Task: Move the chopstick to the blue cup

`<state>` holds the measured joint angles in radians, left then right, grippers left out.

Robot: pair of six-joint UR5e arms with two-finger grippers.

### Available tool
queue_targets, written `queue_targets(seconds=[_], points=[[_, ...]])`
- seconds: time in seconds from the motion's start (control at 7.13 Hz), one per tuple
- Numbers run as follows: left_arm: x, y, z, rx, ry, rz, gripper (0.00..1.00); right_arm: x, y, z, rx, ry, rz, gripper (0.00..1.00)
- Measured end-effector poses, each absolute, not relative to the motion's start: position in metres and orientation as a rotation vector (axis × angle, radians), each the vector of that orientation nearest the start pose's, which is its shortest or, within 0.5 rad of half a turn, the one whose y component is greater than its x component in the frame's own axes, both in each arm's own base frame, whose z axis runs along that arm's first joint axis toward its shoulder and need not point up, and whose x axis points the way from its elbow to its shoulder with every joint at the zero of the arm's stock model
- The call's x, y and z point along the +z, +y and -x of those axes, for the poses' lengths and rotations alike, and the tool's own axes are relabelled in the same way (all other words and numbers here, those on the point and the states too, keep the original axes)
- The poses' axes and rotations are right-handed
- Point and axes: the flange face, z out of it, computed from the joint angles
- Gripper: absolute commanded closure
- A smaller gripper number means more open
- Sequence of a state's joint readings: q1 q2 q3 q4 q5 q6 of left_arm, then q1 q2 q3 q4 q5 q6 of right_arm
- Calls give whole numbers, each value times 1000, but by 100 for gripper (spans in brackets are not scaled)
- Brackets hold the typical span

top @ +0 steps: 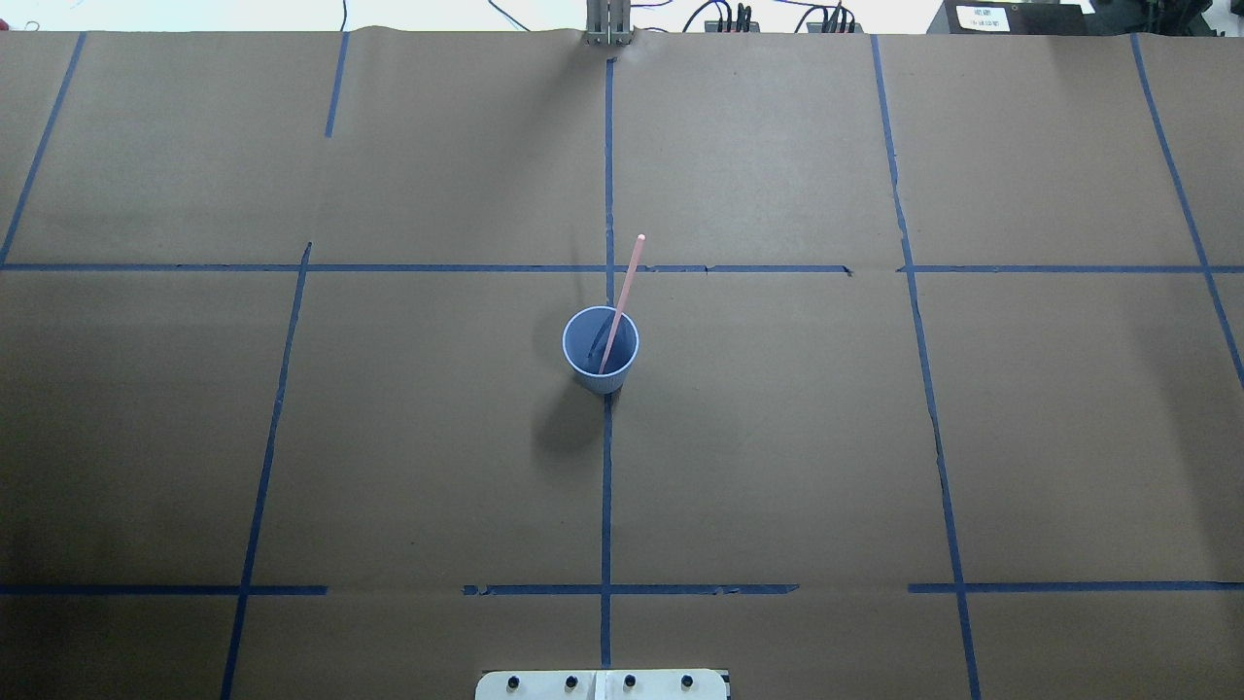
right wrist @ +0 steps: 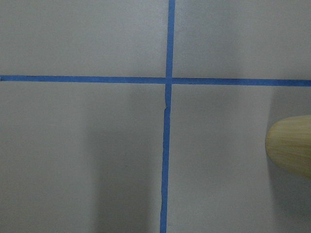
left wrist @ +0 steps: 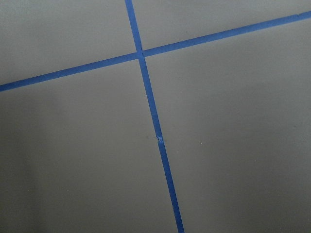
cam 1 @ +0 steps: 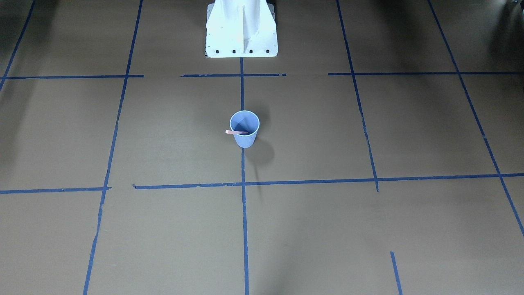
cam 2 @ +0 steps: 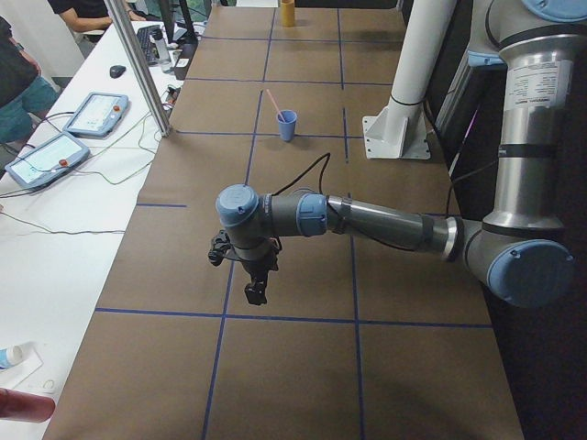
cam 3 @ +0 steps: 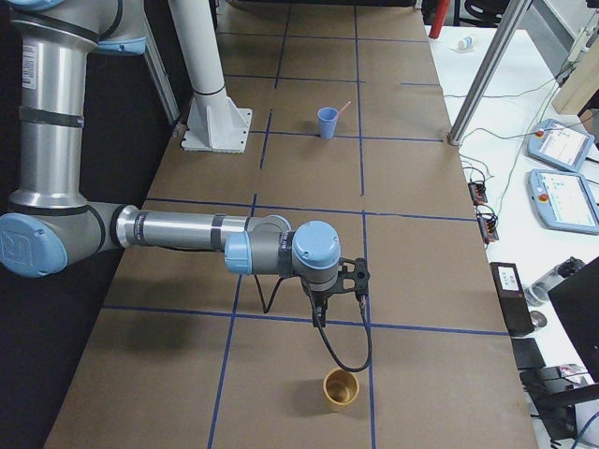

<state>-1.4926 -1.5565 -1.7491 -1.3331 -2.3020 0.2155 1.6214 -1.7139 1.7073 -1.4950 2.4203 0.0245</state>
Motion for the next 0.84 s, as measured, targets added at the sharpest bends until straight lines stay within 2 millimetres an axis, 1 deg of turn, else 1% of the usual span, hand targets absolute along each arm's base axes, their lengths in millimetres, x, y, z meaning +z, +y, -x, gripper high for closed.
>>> queue_targets(seconds=[0.42, 0.56, 0.84], points=[[639, -483, 30, 259, 736, -4, 0, 643, -435, -81, 60, -848, -76, 0], [647, -478, 37, 241, 745, -4, 0, 642, -435, -80, 62, -849, -76, 0], [657, -463, 63, 162, 810, -9, 0, 639, -436, -81, 62, -848, -81, 0]])
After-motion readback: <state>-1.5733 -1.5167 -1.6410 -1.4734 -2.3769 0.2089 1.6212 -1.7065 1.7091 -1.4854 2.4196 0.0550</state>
